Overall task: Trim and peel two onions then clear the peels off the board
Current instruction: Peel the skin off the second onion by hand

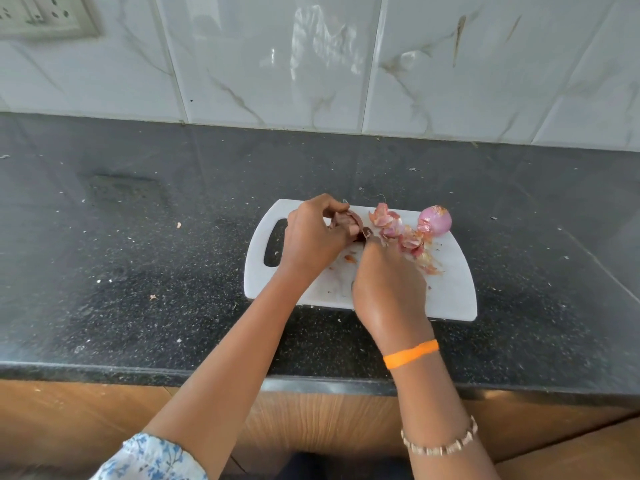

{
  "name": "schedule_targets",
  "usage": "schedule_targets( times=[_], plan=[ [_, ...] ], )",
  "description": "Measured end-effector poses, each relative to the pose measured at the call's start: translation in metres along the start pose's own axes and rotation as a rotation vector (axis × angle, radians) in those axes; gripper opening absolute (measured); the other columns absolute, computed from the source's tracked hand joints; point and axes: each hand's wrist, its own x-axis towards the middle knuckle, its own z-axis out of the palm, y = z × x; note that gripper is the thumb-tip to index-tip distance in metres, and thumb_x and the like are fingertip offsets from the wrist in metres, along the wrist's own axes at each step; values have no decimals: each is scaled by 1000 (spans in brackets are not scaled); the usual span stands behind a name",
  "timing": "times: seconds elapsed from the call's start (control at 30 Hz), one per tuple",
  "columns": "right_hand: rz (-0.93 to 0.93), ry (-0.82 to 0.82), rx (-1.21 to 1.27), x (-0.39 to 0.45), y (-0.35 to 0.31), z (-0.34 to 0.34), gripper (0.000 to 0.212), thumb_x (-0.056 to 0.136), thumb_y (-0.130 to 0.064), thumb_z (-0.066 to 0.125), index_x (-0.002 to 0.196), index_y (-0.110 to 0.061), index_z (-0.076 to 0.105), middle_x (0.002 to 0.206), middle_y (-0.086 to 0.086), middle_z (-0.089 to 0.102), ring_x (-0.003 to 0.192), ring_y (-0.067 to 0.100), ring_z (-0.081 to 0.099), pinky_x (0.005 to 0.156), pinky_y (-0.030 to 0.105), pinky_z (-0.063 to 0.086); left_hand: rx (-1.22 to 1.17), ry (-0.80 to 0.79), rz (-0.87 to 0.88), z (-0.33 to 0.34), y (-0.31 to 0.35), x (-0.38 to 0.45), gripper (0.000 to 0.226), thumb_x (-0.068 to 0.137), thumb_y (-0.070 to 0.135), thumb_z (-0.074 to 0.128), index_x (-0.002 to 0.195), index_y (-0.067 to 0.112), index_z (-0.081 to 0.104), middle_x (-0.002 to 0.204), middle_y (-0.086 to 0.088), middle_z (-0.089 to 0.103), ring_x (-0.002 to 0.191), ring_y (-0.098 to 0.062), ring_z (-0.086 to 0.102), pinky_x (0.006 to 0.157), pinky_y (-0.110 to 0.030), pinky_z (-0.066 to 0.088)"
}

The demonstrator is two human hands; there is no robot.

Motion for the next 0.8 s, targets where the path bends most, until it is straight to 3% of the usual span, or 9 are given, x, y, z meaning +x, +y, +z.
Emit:
schedule_targets(
  times=[0.1, 0.3, 0.47, 0.67, 0.8],
  plan=[
    [2, 12, 11, -14, 4, 6, 40, 98, -7, 38, 137, -7, 33, 122, 10, 57, 108, 28, 58, 74, 33, 41, -20, 8, -31, 0, -2, 3, 20, 79, 19, 73, 97, 23, 66, 90, 13, 64, 73, -3, 56, 61, -13, 38],
    [-21, 11, 6, -9, 11, 3, 39, 96, -8, 40, 135, -10, 36, 122, 9, 57, 109, 30, 57, 78, 37, 44, 16, -23, -19, -2, -2, -2, 35, 70, 21, 82, 97, 21, 58, 100, 14, 62, 85, -10, 62, 63, -14, 41],
    [-17, 27, -11, -9, 11, 4, 41, 96, -9, 41, 137, -10, 34, 122, 9, 57, 109, 29, 58, 79, 37, 46, 16, -6, -7, -2, 1, -2, 36, 72, 17, 79, 102, 18, 59, 93, 12, 60, 87, -8, 59, 65, -8, 41],
    [-3, 40, -18, -9, 9, 5, 39, 98, -11, 41, 136, -11, 35, 123, 9, 57, 109, 28, 59, 80, 36, 47, -97, 24, -84, -6, 0, 0, 30, 80, 17, 72, 106, 25, 59, 99, 10, 65, 85, -12, 62, 69, -24, 49],
    [-17, 29, -28, -10, 9, 2, 35, 98, -11, 40, 133, -11, 39, 120, 9, 59, 107, 28, 60, 78, 35, 47, -221, 40, -133, -13, 0, -1, 23, 80, 17, 71, 100, 26, 62, 90, 13, 61, 87, -16, 63, 77, -32, 54]
  ],
)
